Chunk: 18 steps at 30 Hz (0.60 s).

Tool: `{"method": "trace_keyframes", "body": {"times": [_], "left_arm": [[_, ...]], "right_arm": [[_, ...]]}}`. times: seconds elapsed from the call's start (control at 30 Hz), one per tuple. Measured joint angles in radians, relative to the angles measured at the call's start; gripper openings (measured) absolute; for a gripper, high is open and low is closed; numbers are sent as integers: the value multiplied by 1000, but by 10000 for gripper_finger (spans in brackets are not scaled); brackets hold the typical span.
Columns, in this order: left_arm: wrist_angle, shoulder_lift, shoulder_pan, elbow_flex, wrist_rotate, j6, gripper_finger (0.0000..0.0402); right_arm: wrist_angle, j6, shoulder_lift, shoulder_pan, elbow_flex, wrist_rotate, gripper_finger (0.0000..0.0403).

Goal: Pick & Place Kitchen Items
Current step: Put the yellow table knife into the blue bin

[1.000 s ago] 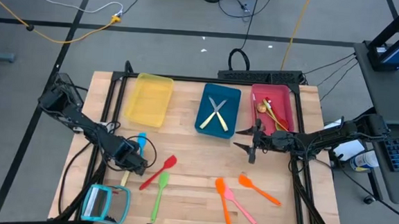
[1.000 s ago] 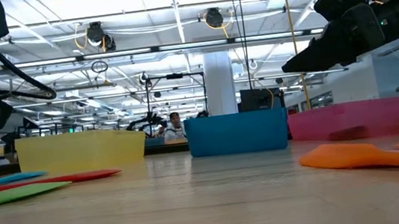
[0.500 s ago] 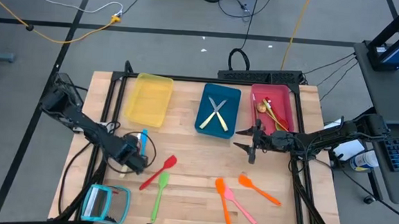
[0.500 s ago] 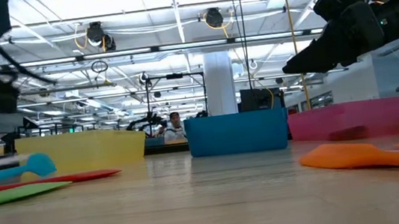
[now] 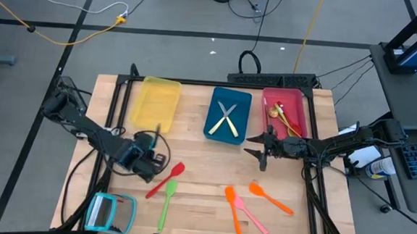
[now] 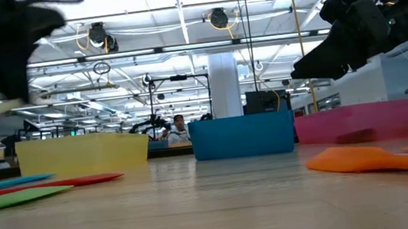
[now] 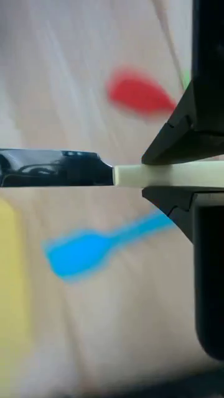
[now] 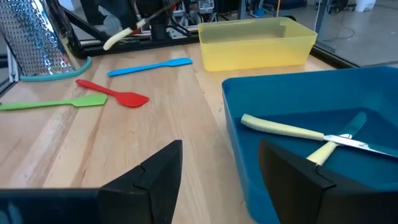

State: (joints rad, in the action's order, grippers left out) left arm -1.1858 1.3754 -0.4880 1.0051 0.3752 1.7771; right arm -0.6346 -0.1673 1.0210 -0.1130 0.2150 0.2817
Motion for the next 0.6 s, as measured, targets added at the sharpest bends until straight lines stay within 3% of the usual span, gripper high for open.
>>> {"method": "trace_keyframes", "body": {"times": [0.2, 0.43, 0.6], "left_arm": [[402, 0, 91, 29, 270, -447, 43], [953, 0, 258, 29, 285, -1045, 43], [1187, 19, 377, 30, 208, -1263, 43]], "right_arm": [[0, -8, 0, 0, 0, 0, 201], [0, -8, 0, 0, 0, 0, 201], [0, -8, 0, 0, 0, 0, 201]]}}
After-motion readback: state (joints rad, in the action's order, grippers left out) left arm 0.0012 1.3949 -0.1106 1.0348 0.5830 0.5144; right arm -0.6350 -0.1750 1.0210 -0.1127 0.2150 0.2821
